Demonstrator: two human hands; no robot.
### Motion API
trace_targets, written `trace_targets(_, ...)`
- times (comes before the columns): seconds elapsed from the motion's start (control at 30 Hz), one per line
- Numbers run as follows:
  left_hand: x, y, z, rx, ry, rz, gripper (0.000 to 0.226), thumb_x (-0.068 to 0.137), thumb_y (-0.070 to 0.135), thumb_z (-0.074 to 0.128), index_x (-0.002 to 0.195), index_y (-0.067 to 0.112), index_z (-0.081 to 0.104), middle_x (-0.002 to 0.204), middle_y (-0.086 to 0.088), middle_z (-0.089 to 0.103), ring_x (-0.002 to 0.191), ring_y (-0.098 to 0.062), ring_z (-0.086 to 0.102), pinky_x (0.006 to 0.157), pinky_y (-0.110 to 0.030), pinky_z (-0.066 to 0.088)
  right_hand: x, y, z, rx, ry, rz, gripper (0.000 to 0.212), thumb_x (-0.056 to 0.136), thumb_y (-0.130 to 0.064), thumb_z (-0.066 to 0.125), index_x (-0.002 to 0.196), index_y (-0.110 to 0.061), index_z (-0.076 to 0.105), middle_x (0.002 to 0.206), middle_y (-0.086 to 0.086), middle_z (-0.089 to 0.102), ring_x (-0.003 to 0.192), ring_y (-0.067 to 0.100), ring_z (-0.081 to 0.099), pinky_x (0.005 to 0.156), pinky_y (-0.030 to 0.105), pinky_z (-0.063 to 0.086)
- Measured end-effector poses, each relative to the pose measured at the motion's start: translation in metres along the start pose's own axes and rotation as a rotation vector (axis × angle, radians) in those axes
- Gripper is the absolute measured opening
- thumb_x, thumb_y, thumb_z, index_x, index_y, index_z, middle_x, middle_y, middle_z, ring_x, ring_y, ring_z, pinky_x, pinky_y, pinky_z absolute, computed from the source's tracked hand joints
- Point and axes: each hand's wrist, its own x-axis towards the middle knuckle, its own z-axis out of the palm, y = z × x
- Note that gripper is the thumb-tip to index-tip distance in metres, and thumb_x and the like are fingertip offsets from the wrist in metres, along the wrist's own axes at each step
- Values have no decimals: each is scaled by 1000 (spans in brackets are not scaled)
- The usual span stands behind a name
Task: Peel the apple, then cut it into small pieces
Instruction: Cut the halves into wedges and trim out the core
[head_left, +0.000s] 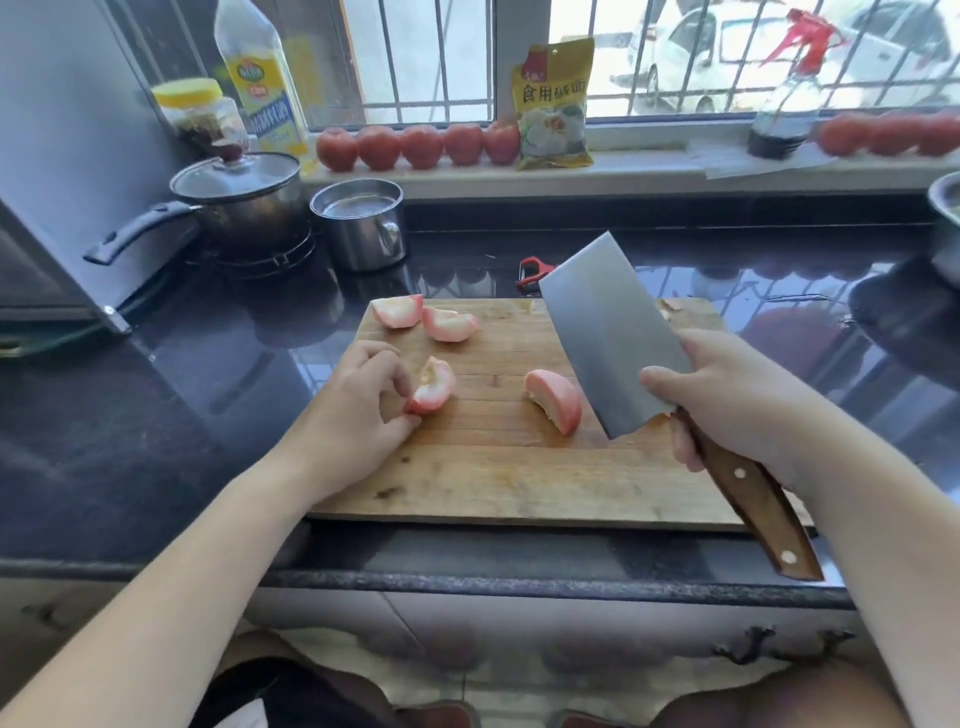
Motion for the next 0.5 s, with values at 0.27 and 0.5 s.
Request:
trace_targets(0.27,40,81,-6,319,-349,402,58,96,26,70,145,47,48,150,19,45,141,-10,37,119,-38,27,1,11,-16,109,71,71,19,101,-17,47,115,-21,58,55,19,62,46,27,56,56,36,48)
trace_targets(0.5,85,120,28,244,-612,172,28,103,47,55,127,36,65,118,13,66,101,-11,57,86,-33,46,-18,17,-27,199,128,44,16,101,-14,48,105,-22,62,57,23,61,48,31,54,52,37,48)
